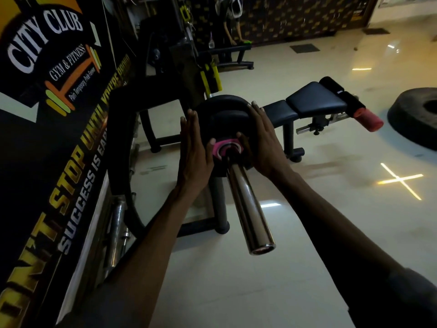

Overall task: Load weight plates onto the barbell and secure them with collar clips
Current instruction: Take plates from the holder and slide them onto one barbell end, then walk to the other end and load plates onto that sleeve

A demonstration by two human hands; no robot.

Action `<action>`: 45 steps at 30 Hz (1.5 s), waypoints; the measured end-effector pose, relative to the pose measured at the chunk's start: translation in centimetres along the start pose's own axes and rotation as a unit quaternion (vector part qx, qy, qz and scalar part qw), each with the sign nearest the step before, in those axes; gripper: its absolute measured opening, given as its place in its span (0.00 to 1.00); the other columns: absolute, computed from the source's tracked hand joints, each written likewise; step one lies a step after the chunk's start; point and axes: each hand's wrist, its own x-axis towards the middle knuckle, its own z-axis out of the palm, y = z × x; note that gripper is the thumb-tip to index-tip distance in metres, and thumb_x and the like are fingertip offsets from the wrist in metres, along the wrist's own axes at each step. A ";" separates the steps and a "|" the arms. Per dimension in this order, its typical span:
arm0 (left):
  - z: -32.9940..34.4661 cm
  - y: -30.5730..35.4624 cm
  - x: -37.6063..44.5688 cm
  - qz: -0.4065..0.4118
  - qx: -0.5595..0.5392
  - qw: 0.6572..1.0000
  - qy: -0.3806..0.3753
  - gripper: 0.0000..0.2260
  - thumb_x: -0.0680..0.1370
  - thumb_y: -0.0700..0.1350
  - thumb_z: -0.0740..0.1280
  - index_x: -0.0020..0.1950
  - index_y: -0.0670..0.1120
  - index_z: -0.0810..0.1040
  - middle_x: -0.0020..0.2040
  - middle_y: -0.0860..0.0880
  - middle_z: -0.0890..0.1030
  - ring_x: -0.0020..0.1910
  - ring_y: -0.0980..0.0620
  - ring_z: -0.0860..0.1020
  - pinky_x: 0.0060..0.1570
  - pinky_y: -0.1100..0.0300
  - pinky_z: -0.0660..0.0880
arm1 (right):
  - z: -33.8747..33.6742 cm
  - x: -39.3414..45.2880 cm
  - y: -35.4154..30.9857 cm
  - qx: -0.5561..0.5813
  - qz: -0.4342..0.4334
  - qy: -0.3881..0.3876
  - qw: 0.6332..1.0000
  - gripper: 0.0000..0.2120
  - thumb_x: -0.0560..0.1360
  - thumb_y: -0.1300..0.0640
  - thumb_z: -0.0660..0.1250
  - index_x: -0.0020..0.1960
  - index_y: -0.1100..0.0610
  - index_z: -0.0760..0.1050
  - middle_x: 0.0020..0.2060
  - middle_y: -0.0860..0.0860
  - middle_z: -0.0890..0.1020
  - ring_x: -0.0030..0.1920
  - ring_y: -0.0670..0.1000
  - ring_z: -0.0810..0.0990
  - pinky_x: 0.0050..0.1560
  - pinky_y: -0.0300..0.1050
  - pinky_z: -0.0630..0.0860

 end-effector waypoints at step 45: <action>38.0 25.0 10.3 0.159 0.070 0.883 -0.436 0.31 0.84 0.60 0.61 0.82 0.46 0.60 0.78 0.42 0.69 0.76 0.43 0.69 0.71 0.48 0.69 | -29.0 -10.5 32.8 -0.181 0.317 0.032 0.930 0.30 0.84 0.43 0.60 0.80 0.57 0.61 0.78 0.55 0.68 0.74 0.58 0.72 0.66 0.56 0.75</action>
